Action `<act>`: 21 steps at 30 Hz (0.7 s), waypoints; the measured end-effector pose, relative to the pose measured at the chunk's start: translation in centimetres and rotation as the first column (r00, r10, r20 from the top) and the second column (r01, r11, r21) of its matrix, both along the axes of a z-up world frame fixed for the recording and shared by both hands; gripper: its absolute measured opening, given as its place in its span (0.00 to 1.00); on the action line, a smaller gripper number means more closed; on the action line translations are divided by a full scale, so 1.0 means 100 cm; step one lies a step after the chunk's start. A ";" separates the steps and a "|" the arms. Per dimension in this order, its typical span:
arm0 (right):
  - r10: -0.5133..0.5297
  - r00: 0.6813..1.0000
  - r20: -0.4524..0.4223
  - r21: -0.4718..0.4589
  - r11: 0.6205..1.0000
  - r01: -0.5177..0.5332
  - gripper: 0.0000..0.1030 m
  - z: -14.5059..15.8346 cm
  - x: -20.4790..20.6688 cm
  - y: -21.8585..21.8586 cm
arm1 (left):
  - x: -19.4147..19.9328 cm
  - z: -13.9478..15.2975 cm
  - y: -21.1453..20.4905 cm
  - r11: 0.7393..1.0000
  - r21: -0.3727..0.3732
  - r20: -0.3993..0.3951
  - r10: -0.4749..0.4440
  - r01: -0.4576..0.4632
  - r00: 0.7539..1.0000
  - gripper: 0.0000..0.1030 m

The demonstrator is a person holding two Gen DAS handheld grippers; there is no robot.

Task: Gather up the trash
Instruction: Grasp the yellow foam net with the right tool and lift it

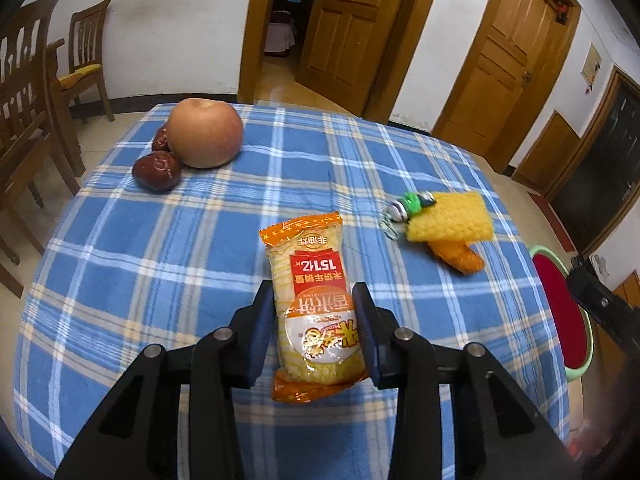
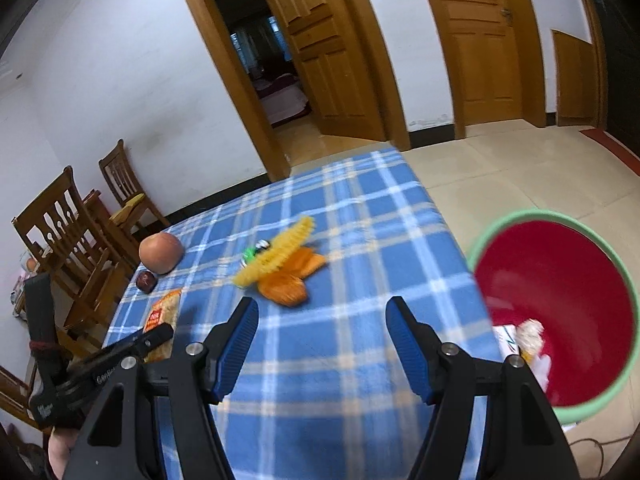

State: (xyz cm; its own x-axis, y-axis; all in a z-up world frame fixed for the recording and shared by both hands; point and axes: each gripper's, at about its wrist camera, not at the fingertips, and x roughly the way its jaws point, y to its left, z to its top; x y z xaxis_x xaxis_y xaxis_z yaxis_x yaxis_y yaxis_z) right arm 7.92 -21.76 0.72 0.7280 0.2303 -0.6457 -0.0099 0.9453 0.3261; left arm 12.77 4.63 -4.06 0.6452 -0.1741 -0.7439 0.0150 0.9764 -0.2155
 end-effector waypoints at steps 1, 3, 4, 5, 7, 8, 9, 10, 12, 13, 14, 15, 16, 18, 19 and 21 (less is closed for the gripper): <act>0.006 1.000 -0.002 0.001 1.000 -0.006 0.67 0.000 0.006 0.004 | 0.001 0.000 0.001 1.000 -0.001 0.001 0.004 -0.004 1.000 0.38; 0.014 1.000 -0.008 0.001 1.000 -0.014 0.67 -0.001 0.017 0.013 | 0.004 -0.002 0.005 1.000 -0.006 0.000 0.011 -0.011 1.000 0.38; 0.018 1.000 -0.013 0.002 1.000 -0.018 0.67 -0.003 0.023 0.017 | 0.005 -0.002 0.007 1.000 -0.007 -0.001 0.015 -0.015 1.000 0.38; 0.023 1.000 -0.019 0.005 1.000 -0.023 0.67 -0.005 0.030 0.021 | 0.006 -0.003 0.008 1.000 -0.008 -0.002 0.019 -0.019 1.000 0.38; 0.028 0.999 -0.033 0.006 1.000 -0.028 0.67 -0.008 0.043 0.027 | 0.008 -0.005 0.010 1.000 -0.010 -0.004 0.025 -0.025 1.000 0.38; 0.031 0.999 -0.037 0.009 0.999 -0.031 0.67 -0.010 0.048 0.030 | 0.009 -0.006 0.010 1.000 -0.010 -0.005 0.027 -0.027 1.000 0.38; 0.035 0.998 -0.043 0.012 0.999 -0.035 0.67 -0.012 0.053 0.033 | 0.010 -0.006 0.011 1.000 -0.010 -0.006 0.028 -0.028 1.000 0.38; 0.038 0.998 -0.050 0.011 0.999 -0.037 0.67 -0.015 0.057 0.035 | 0.010 -0.007 0.011 1.000 -0.009 -0.008 0.030 -0.030 1.000 0.38; 0.042 0.997 -0.061 0.015 0.999 -0.041 0.66 -0.018 0.066 0.040 | 0.012 -0.009 0.012 0.999 -0.009 -0.011 0.031 -0.031 0.999 0.38; 0.045 0.997 -0.070 0.019 0.999 -0.043 0.65 -0.021 0.070 0.041 | 0.013 -0.010 0.012 0.999 -0.008 -0.014 0.031 -0.031 0.999 0.38; 0.046 0.996 -0.080 0.024 0.999 -0.044 0.62 -0.024 0.074 0.042 | 0.013 -0.011 0.012 0.999 -0.008 -0.015 0.031 -0.031 0.999 0.38; 0.048 0.995 -0.088 0.031 0.998 -0.045 0.60 -0.026 0.077 0.043 | 0.013 -0.011 0.012 0.999 -0.008 -0.015 0.031 -0.031 0.999 0.38; 0.053 0.993 -0.103 0.046 0.998 -0.049 0.57 -0.029 0.082 0.043 | 0.014 -0.011 0.012 0.999 -0.009 -0.015 0.032 -0.032 0.999 0.38; 0.060 0.991 -0.121 0.058 0.997 -0.053 0.45 -0.033 0.088 0.044 | 0.014 -0.011 0.012 0.999 -0.008 -0.015 0.031 -0.032 0.999 0.38; 0.063 0.990 -0.129 0.058 0.997 -0.056 0.36 -0.035 0.091 0.044 | 0.014 -0.012 0.012 1.000 -0.008 -0.015 0.030 -0.031 0.999 0.38; 0.076 0.988 -0.133 0.057 0.996 -0.069 0.24 -0.037 0.092 0.044 | 0.013 -0.012 0.012 1.000 -0.007 -0.015 0.029 -0.029 0.999 0.38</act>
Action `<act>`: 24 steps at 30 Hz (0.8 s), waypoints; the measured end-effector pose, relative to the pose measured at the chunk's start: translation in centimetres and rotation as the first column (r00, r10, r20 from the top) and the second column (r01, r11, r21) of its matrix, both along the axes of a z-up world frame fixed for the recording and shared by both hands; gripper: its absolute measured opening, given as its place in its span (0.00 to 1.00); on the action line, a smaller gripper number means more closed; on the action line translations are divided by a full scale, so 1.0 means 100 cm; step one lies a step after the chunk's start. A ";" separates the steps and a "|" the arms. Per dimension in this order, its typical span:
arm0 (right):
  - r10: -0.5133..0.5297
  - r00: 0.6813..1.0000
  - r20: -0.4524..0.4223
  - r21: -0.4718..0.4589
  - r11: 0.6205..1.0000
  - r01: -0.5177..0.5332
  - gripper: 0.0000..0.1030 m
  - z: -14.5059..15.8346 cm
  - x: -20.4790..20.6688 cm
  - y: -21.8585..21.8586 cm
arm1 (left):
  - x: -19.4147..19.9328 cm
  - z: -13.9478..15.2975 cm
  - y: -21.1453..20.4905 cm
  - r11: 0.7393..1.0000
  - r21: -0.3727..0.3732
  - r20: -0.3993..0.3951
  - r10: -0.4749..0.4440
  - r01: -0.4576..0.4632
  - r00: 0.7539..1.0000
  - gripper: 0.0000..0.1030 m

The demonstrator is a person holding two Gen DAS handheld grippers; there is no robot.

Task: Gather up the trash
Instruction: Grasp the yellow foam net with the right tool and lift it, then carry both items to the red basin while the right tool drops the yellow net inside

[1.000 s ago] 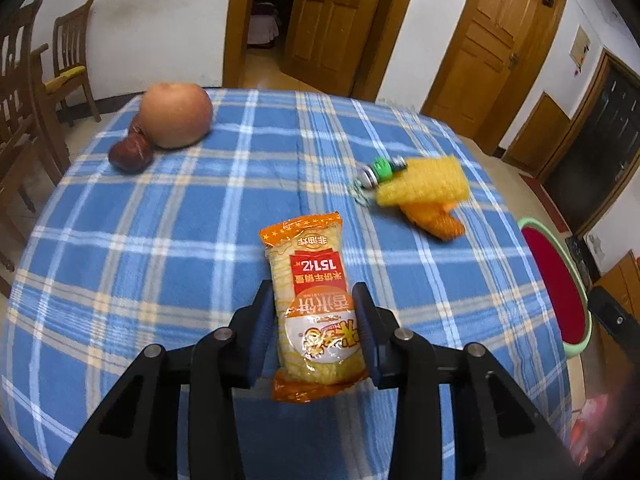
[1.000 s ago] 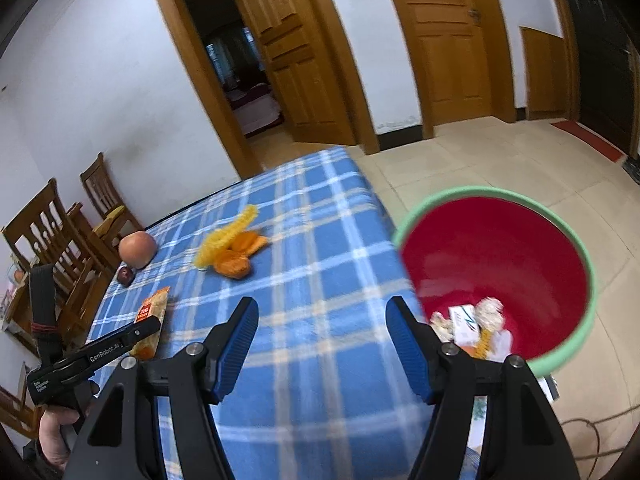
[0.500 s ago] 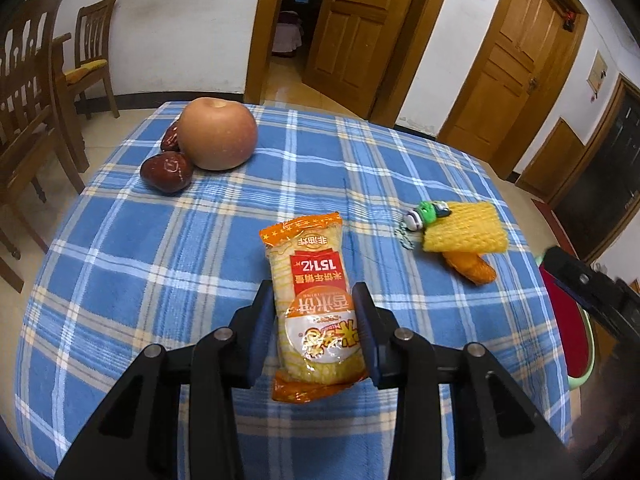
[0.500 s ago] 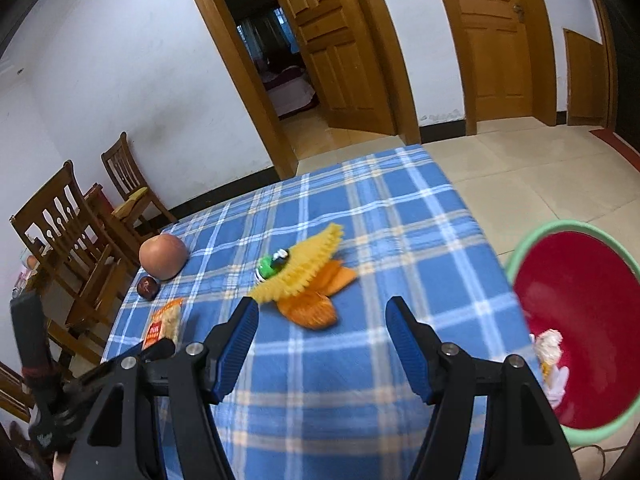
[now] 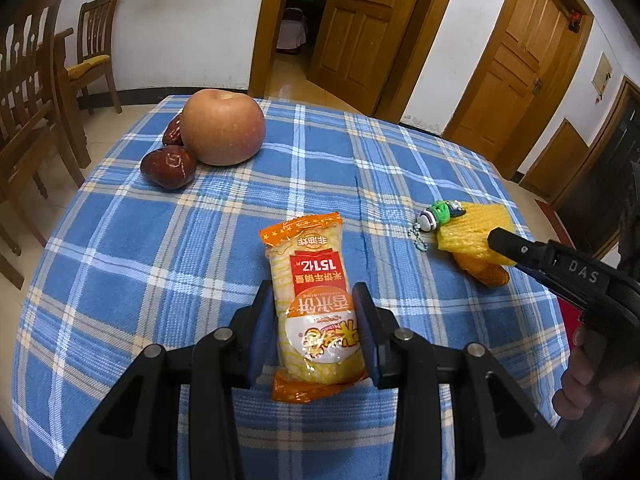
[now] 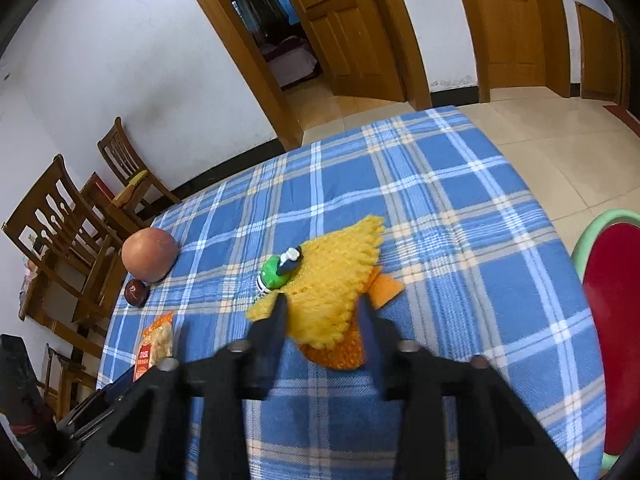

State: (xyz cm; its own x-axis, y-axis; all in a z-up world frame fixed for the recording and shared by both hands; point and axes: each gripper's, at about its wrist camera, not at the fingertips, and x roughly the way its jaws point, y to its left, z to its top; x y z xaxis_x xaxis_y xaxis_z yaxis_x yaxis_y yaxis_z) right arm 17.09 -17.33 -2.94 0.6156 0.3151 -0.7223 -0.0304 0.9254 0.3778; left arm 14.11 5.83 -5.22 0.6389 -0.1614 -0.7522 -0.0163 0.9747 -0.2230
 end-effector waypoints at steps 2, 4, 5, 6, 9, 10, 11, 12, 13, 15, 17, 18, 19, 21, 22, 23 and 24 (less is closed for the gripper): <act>0.006 1.000 0.013 -0.007 1.000 -0.006 0.16 0.002 -0.004 0.000 | -0.001 0.000 -0.001 1.000 0.000 0.001 -0.003 0.003 1.000 0.38; 0.013 1.000 0.028 -0.007 1.000 -0.012 0.14 0.007 -0.008 0.000 | -0.001 0.001 -0.002 1.000 -0.001 0.002 -0.004 0.004 1.000 0.38; 0.018 0.999 0.036 -0.005 1.000 -0.017 0.14 0.009 -0.009 0.000 | -0.002 0.002 -0.002 1.000 -0.001 0.004 -0.005 0.005 1.000 0.38; 0.022 0.999 0.045 -0.006 1.000 -0.022 0.13 0.011 -0.011 0.000 | -0.003 0.002 -0.003 1.000 0.000 0.005 -0.005 0.005 1.000 0.38; 0.031 0.997 0.070 -0.008 0.999 -0.031 0.13 0.018 -0.021 0.000 | -0.005 0.005 -0.005 1.000 0.000 0.011 -0.008 0.008 1.000 0.38; 0.035 0.996 0.078 -0.001 0.999 -0.035 0.12 0.021 -0.026 -0.002 | -0.006 0.006 -0.006 1.000 -0.001 0.012 -0.009 0.009 1.000 0.38; 0.035 0.996 0.085 0.004 0.999 -0.036 0.12 0.023 -0.029 -0.003 | -0.008 0.008 -0.007 1.000 -0.002 0.014 -0.011 0.011 1.000 0.38; 0.036 0.995 0.094 0.010 0.999 -0.037 0.12 0.026 -0.034 -0.005 | -0.009 0.009 -0.008 1.000 -0.003 0.017 -0.013 0.013 1.000 0.38; 0.035 0.994 0.101 0.014 0.999 -0.037 0.12 0.028 -0.038 -0.007 | -0.010 0.010 -0.009 1.000 -0.004 0.019 -0.016 0.016 1.000 0.38; 0.036 0.992 0.118 0.024 0.999 -0.039 0.12 0.033 -0.049 -0.012 | -0.012 0.013 -0.012 1.000 -0.006 0.023 -0.022 0.022 1.000 0.38; 0.032 0.991 0.133 0.032 0.999 -0.037 0.12 0.038 -0.058 -0.017 | -0.016 0.016 -0.015 0.999 -0.011 0.027 -0.030 0.031 0.999 0.38; 0.030 0.990 0.138 0.034 0.999 -0.035 0.12 0.039 -0.061 -0.018 | -0.017 0.018 -0.017 0.999 -0.013 0.029 -0.035 0.036 0.999 0.38; 0.027 0.989 0.146 0.040 0.999 -0.033 0.12 0.041 -0.066 -0.022 | -0.018 0.019 -0.020 0.999 -0.014 0.030 -0.041 0.042 0.999 0.38; 0.020 0.988 0.156 0.049 0.998 -0.028 0.12 0.045 -0.074 -0.028 | -0.020 0.023 -0.025 0.998 -0.017 0.034 -0.053 0.053 0.998 0.38; 0.016 0.987 0.162 0.052 0.998 -0.025 0.12 0.047 -0.077 -0.031 | -0.022 0.024 -0.028 0.998 -0.018 0.037 -0.059 0.060 0.998 0.38; 0.011 0.986 0.168 0.055 0.998 -0.021 0.12 0.049 -0.081 -0.033 | -0.023 0.027 -0.030 0.998 -0.018 0.040 -0.064 0.065 0.997 0.38; 0.007 0.985 0.172 0.057 0.998 -0.017 0.12 0.050 -0.084 -0.036 | -0.024 0.029 -0.033 0.997 -0.018 0.043 -0.070 0.071 0.997 0.38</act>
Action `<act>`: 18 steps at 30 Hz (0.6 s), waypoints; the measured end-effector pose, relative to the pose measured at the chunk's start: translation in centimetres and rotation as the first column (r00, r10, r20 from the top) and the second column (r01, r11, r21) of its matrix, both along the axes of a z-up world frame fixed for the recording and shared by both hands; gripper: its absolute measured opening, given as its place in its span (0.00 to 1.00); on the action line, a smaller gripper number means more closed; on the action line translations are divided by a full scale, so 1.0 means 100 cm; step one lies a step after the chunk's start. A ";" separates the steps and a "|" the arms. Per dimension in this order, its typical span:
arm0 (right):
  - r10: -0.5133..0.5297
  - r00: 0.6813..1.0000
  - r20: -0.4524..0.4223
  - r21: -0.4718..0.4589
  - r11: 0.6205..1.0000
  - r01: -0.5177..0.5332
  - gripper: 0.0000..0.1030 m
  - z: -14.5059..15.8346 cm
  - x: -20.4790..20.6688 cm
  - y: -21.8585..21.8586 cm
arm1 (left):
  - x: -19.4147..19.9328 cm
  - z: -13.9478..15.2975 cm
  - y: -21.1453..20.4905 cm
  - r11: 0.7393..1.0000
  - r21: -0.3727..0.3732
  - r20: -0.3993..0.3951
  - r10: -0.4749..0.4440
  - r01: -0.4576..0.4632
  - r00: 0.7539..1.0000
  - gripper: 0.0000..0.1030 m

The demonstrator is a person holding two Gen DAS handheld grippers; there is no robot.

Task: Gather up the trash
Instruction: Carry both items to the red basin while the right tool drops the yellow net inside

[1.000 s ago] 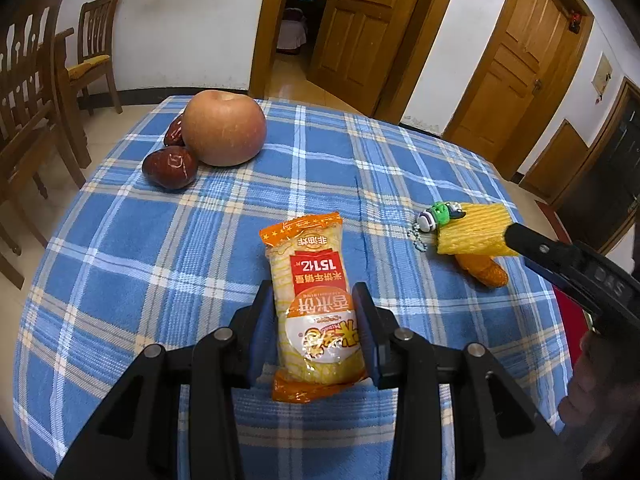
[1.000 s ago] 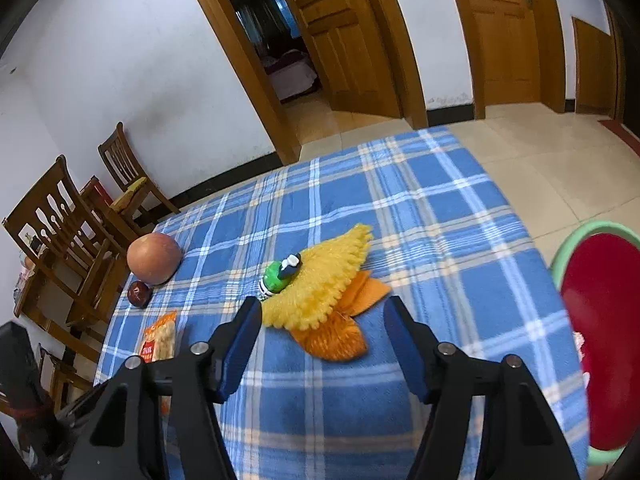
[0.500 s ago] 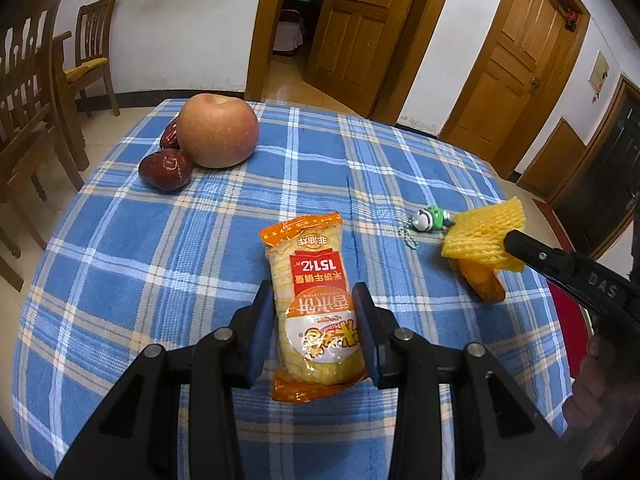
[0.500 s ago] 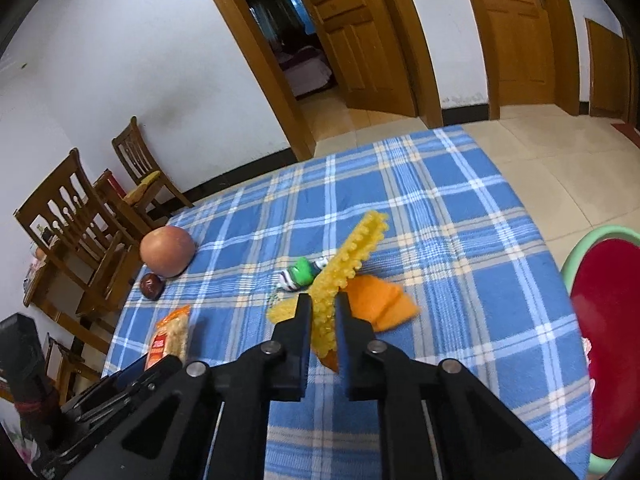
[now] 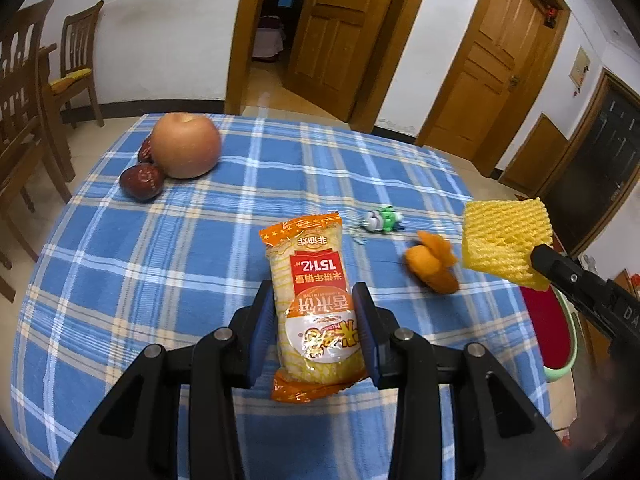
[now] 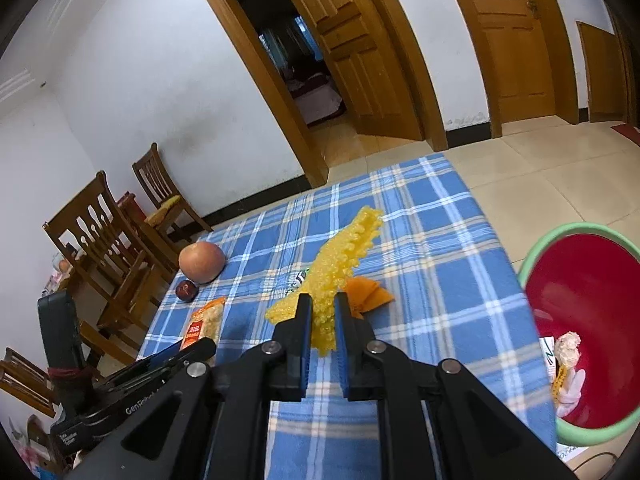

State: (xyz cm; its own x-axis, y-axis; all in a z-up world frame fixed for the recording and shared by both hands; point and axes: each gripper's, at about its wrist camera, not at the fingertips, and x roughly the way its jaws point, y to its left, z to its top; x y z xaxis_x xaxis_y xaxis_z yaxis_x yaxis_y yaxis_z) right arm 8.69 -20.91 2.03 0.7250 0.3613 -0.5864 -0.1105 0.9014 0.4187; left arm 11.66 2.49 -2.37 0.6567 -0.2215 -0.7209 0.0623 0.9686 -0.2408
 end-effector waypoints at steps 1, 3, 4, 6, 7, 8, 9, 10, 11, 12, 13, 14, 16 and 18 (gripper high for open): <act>-0.006 1.000 0.005 0.003 1.000 0.006 0.12 0.001 -0.004 -0.004 | -0.002 0.003 -0.004 1.000 0.000 0.004 -0.008 0.008 1.000 0.38; -0.021 1.000 0.014 0.010 1.000 0.021 0.12 0.004 -0.011 -0.010 | -0.004 0.006 -0.010 1.000 -0.002 0.009 -0.020 0.020 1.000 0.38; -0.030 0.999 0.018 0.014 0.999 0.030 0.12 0.005 -0.015 -0.015 | -0.005 0.007 -0.013 1.000 -0.002 0.011 -0.026 0.026 1.000 0.38; -0.044 0.999 0.023 0.021 0.999 0.043 0.12 0.006 -0.021 -0.023 | -0.006 0.010 -0.019 0.999 -0.001 0.014 -0.039 0.039 0.999 0.38; -0.052 0.998 0.025 0.023 0.998 0.051 0.12 0.007 -0.024 -0.027 | -0.007 0.011 -0.023 0.999 0.000 0.016 -0.046 0.046 0.999 0.38; -0.062 0.998 0.028 0.025 0.998 0.061 0.12 0.008 -0.027 -0.032 | -0.007 0.012 -0.026 0.999 0.001 0.017 -0.052 0.052 0.998 0.38; -0.070 0.997 0.030 0.027 0.997 0.069 0.12 0.008 -0.030 -0.036 | -0.007 0.013 -0.029 0.998 0.002 0.018 -0.059 0.059 0.998 0.38; -0.080 0.996 0.031 0.029 0.996 0.080 0.12 0.008 -0.033 -0.041 | -0.008 0.014 -0.034 0.998 0.003 0.018 -0.068 0.068 0.998 0.38; -0.092 0.995 0.032 0.030 0.995 0.091 0.12 0.008 -0.036 -0.046 | -0.008 0.014 -0.037 0.997 0.003 0.019 -0.074 0.074 0.997 0.38; -0.100 0.994 0.033 0.031 0.995 0.099 0.12 0.008 -0.038 -0.050 | -0.009 0.015 -0.041 0.997 0.004 0.020 -0.082 0.081 0.996 0.38; -0.110 0.993 0.033 0.033 0.994 0.109 0.12 0.008 -0.041 -0.054 | -0.009 0.016 -0.046 0.996 0.005 0.022 -0.090 0.090 0.996 0.38; -0.120 0.992 0.032 0.035 0.992 0.119 0.12 0.008 -0.044 -0.060 | -0.009 0.017 -0.050 0.995 0.008 0.023 -0.099 0.099 0.995 0.38; -0.142 0.989 0.032 0.038 0.989 0.141 0.12 0.006 -0.050 -0.071 | -0.010 0.018 -0.058 0.994 0.010 0.025 -0.114 0.113 0.993 0.38; -0.160 0.987 0.030 0.042 0.986 0.159 0.12 0.006 -0.054 -0.081 | -0.010 0.019 -0.066 0.992 0.014 0.027 -0.128 0.127 0.991 0.38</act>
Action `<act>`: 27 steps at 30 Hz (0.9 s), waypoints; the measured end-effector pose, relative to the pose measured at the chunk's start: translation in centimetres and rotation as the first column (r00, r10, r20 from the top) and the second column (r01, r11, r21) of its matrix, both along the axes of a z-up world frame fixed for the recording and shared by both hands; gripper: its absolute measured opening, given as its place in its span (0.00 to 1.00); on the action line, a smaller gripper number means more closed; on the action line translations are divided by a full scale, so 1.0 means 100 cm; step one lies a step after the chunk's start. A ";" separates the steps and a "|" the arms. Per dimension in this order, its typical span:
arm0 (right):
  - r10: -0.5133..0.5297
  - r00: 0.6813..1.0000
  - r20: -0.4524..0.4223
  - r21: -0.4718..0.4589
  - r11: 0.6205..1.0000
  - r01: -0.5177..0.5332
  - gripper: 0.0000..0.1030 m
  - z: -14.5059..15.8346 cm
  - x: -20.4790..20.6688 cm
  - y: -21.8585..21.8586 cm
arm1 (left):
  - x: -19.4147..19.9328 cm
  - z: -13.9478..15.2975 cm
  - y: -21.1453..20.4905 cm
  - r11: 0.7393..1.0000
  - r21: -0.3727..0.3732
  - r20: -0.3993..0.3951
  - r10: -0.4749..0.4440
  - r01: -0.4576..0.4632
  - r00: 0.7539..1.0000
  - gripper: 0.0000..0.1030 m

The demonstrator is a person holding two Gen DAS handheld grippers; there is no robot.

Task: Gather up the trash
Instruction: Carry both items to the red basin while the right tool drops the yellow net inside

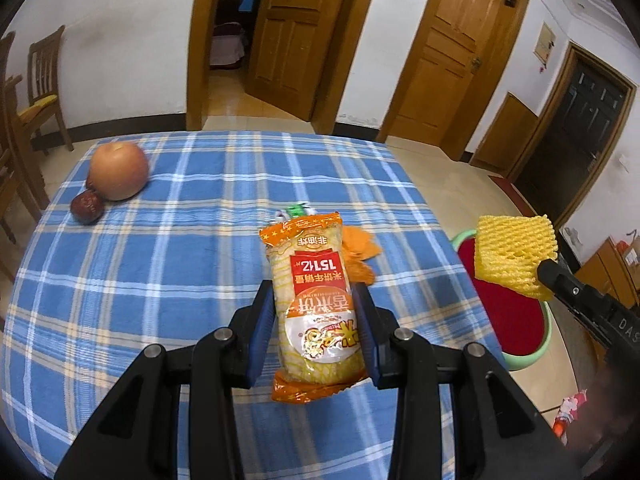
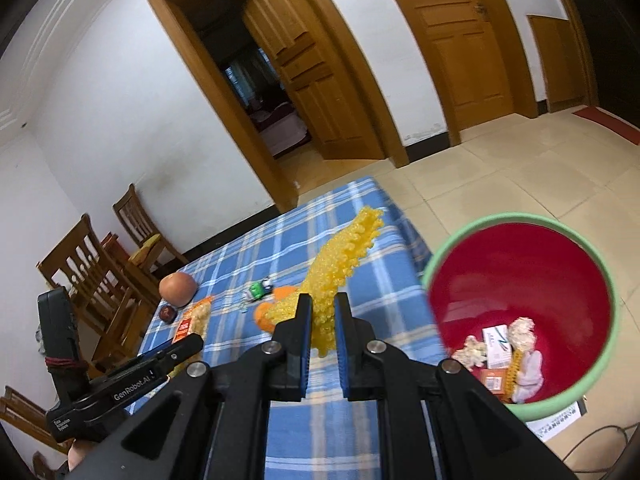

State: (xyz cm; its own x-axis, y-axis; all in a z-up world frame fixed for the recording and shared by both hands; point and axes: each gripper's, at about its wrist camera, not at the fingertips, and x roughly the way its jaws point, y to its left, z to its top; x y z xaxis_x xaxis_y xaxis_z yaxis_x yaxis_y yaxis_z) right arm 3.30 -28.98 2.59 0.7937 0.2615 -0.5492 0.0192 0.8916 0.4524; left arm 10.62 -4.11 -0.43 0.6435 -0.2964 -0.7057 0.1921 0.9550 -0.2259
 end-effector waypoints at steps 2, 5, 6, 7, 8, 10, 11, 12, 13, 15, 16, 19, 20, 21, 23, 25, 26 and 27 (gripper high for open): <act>-0.023 1.000 -0.003 0.003 1.000 0.023 0.12 -0.002 -0.005 -0.011 | 0.000 0.001 -0.010 1.000 0.003 0.002 -0.018 0.018 1.000 0.38; -0.051 0.999 -0.008 0.005 0.999 0.051 0.12 -0.004 -0.011 -0.024 | 0.000 0.003 -0.025 0.999 0.009 0.004 -0.044 0.044 0.999 0.38; -0.059 0.998 -0.009 0.004 0.998 0.059 0.12 -0.005 -0.014 -0.028 | -0.001 0.003 -0.028 0.999 0.011 0.004 -0.050 0.050 0.999 0.38; -0.072 0.997 -0.011 0.006 0.997 0.072 0.12 -0.006 -0.016 -0.034 | 0.000 0.003 -0.035 0.998 0.014 0.004 -0.061 0.061 0.998 0.38; -0.079 0.997 -0.013 0.008 0.997 0.079 0.12 -0.007 -0.018 -0.039 | 0.000 0.003 -0.038 0.998 0.015 0.004 -0.068 0.068 0.998 0.38; -0.100 0.995 -0.017 0.013 0.995 0.100 0.12 -0.010 -0.022 -0.049 | 0.000 0.004 -0.050 0.996 0.022 0.003 -0.089 0.089 0.996 0.38; -0.108 0.994 -0.019 0.016 0.994 0.108 0.12 -0.011 -0.024 -0.054 | 0.000 0.004 -0.055 0.995 0.024 0.003 -0.095 0.095 0.995 0.38; -0.116 0.993 -0.020 0.018 0.993 0.116 0.13 -0.012 -0.025 -0.058 | 0.000 0.004 -0.060 0.994 0.027 0.002 -0.105 0.105 0.994 0.38; -0.127 0.992 -0.024 0.020 0.992 0.128 0.13 -0.014 -0.028 -0.064 | 0.001 0.004 -0.067 0.993 0.031 0.002 -0.116 0.116 0.993 0.38; -0.142 0.989 -0.030 0.023 0.989 0.143 0.13 -0.016 -0.031 -0.072 | 0.001 0.004 -0.077 0.990 0.037 0.002 -0.136 0.135 0.991 0.38; -0.152 0.988 -0.036 0.026 0.988 0.153 0.13 -0.019 -0.032 -0.077 | 0.001 0.004 -0.083 0.989 0.040 0.002 -0.145 0.145 0.989 0.38; -0.177 0.983 -0.052 0.031 0.983 0.179 0.13 -0.024 -0.036 -0.088 | 0.001 0.003 -0.100 0.983 0.050 -0.002 -0.174 0.174 0.985 0.38; -0.184 0.981 -0.058 0.032 0.982 0.186 0.13 -0.026 -0.037 -0.092 | 0.002 0.002 -0.106 0.981 0.053 -0.004 -0.186 0.186 0.983 0.38; -0.191 0.979 -0.064 0.033 0.981 0.194 0.13 -0.029 -0.038 -0.097 | 0.002 0.001 -0.110 0.980 0.055 -0.006 -0.193 0.193 0.981 0.38; -0.206 0.975 -0.079 0.036 0.977 0.209 0.13 -0.034 -0.039 -0.105 | 0.002 -0.001 -0.120 0.976 0.059 -0.010 -0.211 0.212 0.977 0.38; -0.219 0.971 -0.097 0.036 0.974 0.224 0.13 -0.039 -0.040 -0.112 | 0.003 -0.003 -0.132 0.970 0.065 -0.015 -0.233 0.233 0.972 0.38; -0.224 0.969 -0.105 0.037 0.973 0.229 0.13 -0.042 -0.040 -0.115 | 0.003 -0.004 -0.136 0.969 0.067 -0.017 -0.239 0.240 0.971 0.38; -0.227 0.967 -0.115 0.037 0.972 0.233 0.13 -0.045 -0.040 -0.118 | 0.003 -0.005 -0.142 0.965 0.070 -0.021 -0.251 0.251 0.968 0.38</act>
